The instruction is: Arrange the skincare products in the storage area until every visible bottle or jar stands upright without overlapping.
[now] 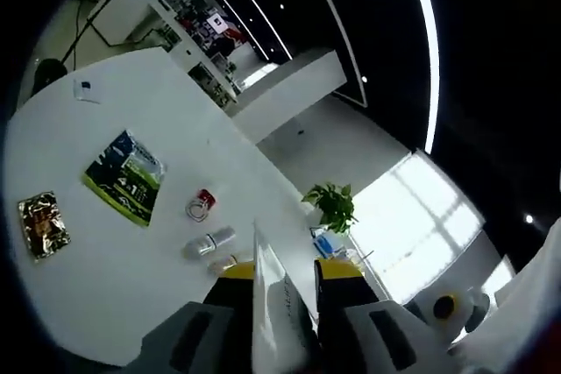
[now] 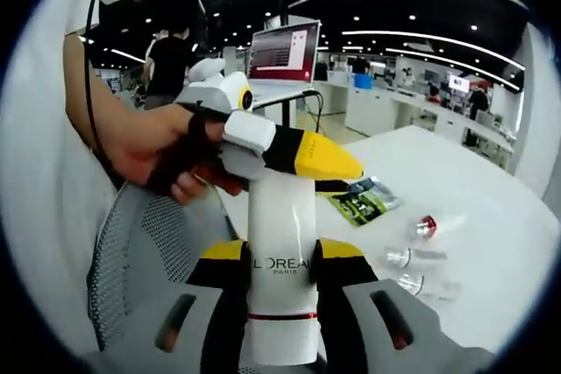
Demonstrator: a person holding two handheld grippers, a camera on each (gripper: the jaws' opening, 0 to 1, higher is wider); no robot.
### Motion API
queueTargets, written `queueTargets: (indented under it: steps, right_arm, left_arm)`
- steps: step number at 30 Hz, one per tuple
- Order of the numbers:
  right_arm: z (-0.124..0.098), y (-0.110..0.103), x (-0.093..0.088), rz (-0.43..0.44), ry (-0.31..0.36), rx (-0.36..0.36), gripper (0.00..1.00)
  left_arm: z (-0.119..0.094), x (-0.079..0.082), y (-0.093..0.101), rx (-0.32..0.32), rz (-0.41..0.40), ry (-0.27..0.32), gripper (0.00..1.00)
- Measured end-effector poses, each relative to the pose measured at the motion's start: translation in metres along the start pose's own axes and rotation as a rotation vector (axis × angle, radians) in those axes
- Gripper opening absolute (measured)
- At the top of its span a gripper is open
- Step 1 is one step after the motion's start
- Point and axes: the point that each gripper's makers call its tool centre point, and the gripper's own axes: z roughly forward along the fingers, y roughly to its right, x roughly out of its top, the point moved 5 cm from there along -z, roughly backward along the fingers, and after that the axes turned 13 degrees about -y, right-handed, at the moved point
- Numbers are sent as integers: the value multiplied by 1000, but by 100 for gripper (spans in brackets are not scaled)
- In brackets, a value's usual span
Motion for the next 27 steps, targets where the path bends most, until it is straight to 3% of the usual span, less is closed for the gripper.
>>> queueTargets:
  steps: [6,11,14,18,27]
  right_arm:
    - [0,-1,-1,2,-1,13,27]
    - [2,-3,-4,-4,-20,21,27]
    - [2,-3,-4,-9,-22,17,27]
    - [2,-7,-5,-42,-30,-9,27]
    - [2,-6,-9,-70,-51,-51,27]
  left_arm:
    - [-2,-2,-2,4,-38,-12,20]
    - [-3,-4,-7,19,-119,-20,17]
    - [-3,-4,-8,14,-143,-4,16]
    - [-5,-6,-11,-2,-175,-25,15]
    - [-2,-9,-11,-1,-142,-34,16]
